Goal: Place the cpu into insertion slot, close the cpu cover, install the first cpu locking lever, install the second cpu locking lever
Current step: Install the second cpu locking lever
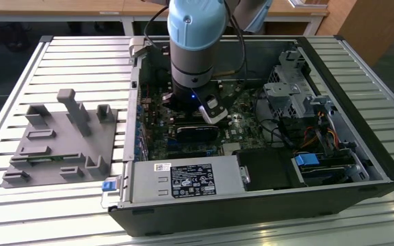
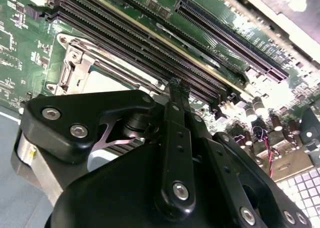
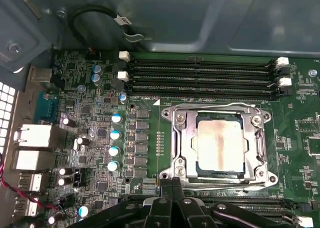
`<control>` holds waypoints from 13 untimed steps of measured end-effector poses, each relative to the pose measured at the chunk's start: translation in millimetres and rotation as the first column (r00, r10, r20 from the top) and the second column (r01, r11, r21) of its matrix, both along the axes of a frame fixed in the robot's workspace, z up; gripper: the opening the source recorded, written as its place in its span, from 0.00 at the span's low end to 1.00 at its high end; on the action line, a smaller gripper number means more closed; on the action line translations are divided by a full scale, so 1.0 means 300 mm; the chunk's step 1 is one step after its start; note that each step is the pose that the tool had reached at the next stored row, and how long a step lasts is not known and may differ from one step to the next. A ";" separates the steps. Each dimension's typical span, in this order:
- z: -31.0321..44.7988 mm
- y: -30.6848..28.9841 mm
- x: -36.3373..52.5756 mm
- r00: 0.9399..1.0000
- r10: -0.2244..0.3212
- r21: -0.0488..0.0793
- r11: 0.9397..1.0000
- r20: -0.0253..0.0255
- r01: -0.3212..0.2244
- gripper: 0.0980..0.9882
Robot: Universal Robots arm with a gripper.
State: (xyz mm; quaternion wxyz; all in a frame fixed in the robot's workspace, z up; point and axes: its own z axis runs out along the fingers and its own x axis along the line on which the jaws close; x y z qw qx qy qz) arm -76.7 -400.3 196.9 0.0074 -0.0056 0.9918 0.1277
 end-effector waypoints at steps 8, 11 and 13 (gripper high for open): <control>-0.011 0.004 -0.001 1.000 0.000 0.012 1.000 0.000 0.000 0.01; -0.014 0.008 -0.003 1.000 0.000 0.016 1.000 0.000 0.000 0.01; -0.017 0.011 -0.005 1.000 0.000 0.019 1.000 0.000 0.000 0.01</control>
